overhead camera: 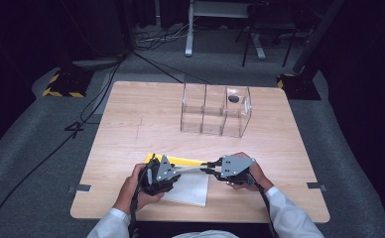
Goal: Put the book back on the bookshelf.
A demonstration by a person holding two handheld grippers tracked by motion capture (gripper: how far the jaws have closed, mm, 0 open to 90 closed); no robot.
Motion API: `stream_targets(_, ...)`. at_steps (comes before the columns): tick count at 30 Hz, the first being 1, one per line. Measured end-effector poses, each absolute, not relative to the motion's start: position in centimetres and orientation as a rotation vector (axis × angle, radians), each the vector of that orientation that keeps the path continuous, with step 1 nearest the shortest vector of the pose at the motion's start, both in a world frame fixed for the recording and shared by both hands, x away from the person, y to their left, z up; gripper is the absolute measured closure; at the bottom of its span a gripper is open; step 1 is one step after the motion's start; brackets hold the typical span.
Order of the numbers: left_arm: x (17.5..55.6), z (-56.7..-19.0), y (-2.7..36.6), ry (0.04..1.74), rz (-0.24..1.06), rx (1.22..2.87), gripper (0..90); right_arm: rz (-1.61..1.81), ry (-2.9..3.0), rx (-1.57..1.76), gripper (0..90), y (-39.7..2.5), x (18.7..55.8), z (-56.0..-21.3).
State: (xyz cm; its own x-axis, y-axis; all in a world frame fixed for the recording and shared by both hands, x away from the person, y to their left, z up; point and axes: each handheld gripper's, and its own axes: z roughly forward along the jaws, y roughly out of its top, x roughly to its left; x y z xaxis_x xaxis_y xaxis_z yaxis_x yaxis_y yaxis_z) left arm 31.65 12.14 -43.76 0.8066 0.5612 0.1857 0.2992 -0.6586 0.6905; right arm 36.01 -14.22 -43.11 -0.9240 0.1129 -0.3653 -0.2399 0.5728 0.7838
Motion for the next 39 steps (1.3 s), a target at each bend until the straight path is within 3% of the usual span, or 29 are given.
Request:
stream_targets(3,31.6,-43.5,12.1,0.631,0.548,2.325,67.2,1.251,2.432,-0.146,84.1,-13.6,35.5,-41.9)
stream_targets(11,31.5,-42.6,12.1,0.577,0.562,2.242,75.9,1.212,2.389,-0.145,82.1,-13.2,35.0,-39.1)
stream_targets(13,31.5,-42.5,12.1,0.559,0.564,2.203,81.2,1.222,2.381,-0.109,76.3,-13.5,35.0,-37.8)
stream_targets(15,31.4,-42.6,11.8,0.539,0.567,2.205,81.5,1.229,2.378,-0.073,72.0,-13.8,35.0,-37.6)
stream_targets(17,31.3,-42.8,11.9,0.537,0.562,2.198,81.7,1.266,2.361,-0.014,58.4,-14.8,35.1,-37.6)
stream_targets(18,31.3,-42.8,11.9,0.537,0.562,2.198,81.7,1.266,2.361,-0.014,58.4,-14.8,35.1,-37.6)
stream_targets(22,31.3,-42.7,12.6,0.547,0.541,2.166,81.7,1.363,2.344,0.196,51.6,-18.5,36.6,-38.9)
stream_targets(27,31.3,-42.7,13.4,0.553,0.525,2.136,81.6,1.256,2.428,0.435,44.3,-21.4,39.4,-43.7)
stream_targets(29,31.4,-42.8,13.6,0.554,0.515,2.123,81.5,1.242,2.485,0.518,38.3,-21.3,40.3,-45.5)
stream_targets(33,31.4,-42.9,13.6,0.551,0.507,2.121,81.5,1.278,2.524,0.534,36.1,-20.3,40.7,-46.9)
stream_targets(39,31.4,-43.3,13.2,0.521,0.446,2.12,80.8,1.366,2.473,0.502,35.2,-19.0,40.1,-46.2)
